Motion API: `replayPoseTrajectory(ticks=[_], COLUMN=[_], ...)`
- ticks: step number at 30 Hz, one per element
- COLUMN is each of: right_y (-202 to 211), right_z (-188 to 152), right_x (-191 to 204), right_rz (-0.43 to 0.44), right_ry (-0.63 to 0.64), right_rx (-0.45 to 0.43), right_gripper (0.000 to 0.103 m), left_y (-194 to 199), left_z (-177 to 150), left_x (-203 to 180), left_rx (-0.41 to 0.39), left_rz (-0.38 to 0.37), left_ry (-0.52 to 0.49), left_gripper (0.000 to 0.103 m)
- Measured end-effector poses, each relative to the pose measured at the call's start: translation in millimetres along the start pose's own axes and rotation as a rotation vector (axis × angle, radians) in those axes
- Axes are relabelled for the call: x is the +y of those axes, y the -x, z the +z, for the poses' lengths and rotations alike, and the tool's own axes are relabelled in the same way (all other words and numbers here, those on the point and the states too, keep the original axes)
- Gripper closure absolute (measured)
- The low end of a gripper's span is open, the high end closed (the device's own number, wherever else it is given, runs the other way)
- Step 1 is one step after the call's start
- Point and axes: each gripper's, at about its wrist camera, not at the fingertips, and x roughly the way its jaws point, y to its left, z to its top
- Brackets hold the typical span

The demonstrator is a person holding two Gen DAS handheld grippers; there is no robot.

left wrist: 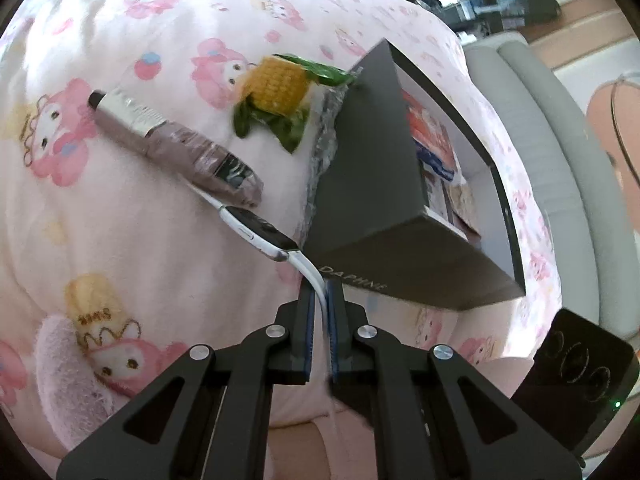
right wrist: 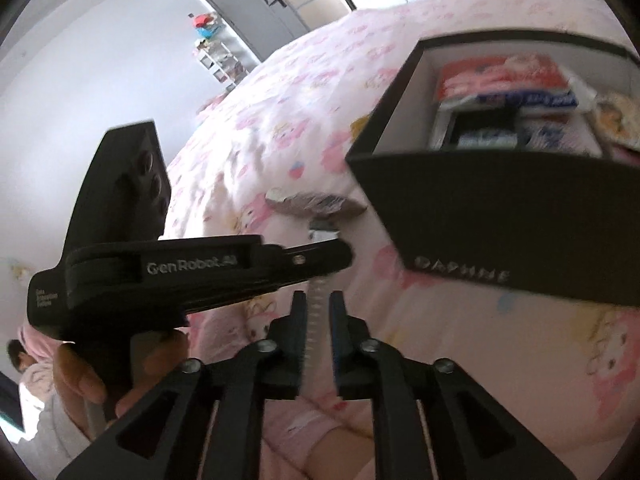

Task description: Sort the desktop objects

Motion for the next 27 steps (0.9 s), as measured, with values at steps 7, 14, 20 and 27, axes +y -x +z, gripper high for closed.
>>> replayPoseTrajectory(ticks=[7,14,20,27], right_y=[-6,-4,14,19], right_z=[-1,-1,5,5], right_x=[-4,-5,-4,-14], right_rz=[-0.073,-0.054,-0.054,-0.115], right_ry=[-0.001,0.004,0.007,-0.037], right_rx=[0.002,-0.011,-0.093,-0.097], right_gripper=[0.078,0.09,0.091,0.091], left_y=[-3,0,2,-4], left_z=[-2,1,7,9], left_x=[-15,-11,-1,10], left_rx=[0.018,0.024,0.01,0.039], left_rz=[-0.046,-0.143,-0.252,-0.287], left_ry=[-0.041,0.017,0.099,0.187], left_gripper=[0.098,0.098,0.085,0.065])
